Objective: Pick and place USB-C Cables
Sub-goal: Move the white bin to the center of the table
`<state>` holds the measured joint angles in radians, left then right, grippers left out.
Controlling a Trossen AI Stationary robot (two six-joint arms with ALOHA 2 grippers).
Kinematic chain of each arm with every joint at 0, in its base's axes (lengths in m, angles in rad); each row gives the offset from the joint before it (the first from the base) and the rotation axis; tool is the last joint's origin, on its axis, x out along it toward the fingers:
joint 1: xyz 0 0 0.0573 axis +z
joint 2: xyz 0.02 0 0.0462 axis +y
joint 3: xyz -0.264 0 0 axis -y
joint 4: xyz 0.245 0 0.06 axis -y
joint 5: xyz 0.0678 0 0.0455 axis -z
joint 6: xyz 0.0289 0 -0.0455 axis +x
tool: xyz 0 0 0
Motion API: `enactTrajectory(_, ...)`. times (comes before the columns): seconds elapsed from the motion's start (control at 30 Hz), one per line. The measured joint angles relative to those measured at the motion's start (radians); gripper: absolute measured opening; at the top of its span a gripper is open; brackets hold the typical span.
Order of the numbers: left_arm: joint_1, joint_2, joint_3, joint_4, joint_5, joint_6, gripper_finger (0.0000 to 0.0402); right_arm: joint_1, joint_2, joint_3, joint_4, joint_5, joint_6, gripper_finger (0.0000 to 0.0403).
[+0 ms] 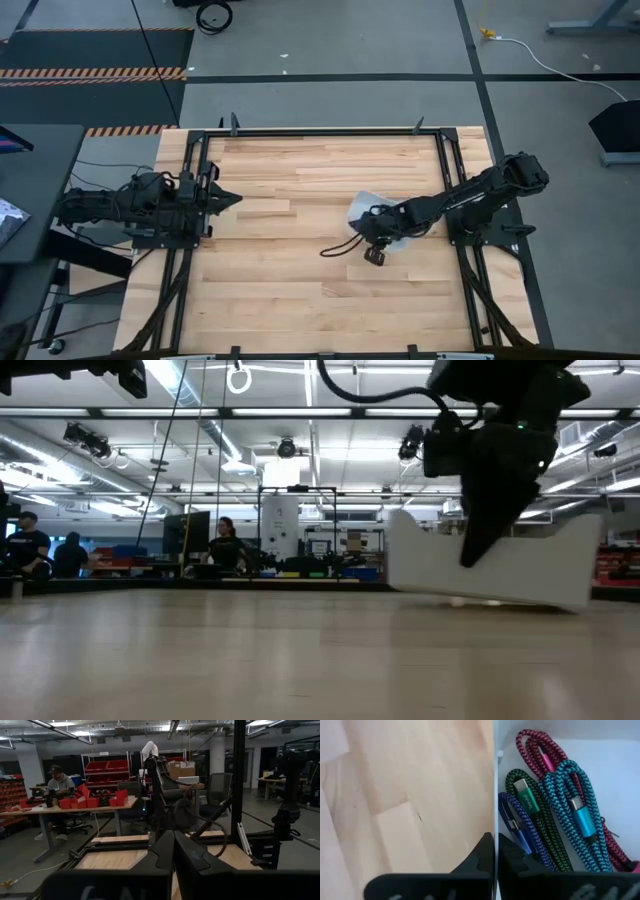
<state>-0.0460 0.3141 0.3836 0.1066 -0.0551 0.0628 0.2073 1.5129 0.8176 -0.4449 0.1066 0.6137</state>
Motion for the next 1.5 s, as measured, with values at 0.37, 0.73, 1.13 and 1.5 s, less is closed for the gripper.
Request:
enactTrajectory(0.37,0.000,0.000,0.000,-0.002,0.000,-0.024,0.0016,-0.091,0.302,0.313,-0.094,-0.021,-0.392,0.0005)
enactTrajectory(0.73,0.000,0.000,0.000,-0.051,0.000,-0.059,0.0016,-0.125,0.591,0.748,-0.272,-0.020,-0.507,0.0005)
enactTrajectory(1.13,-0.002,0.000,0.000,-0.053,0.000,-0.073,0.0016,-0.075,0.627,0.803,-0.324,-0.021,-0.477,0.0006)
enactTrajectory(1.5,-0.002,0.000,0.000,-0.052,0.000,-0.067,0.0016,-0.075,0.627,0.802,-0.327,-0.026,-0.460,0.0010)
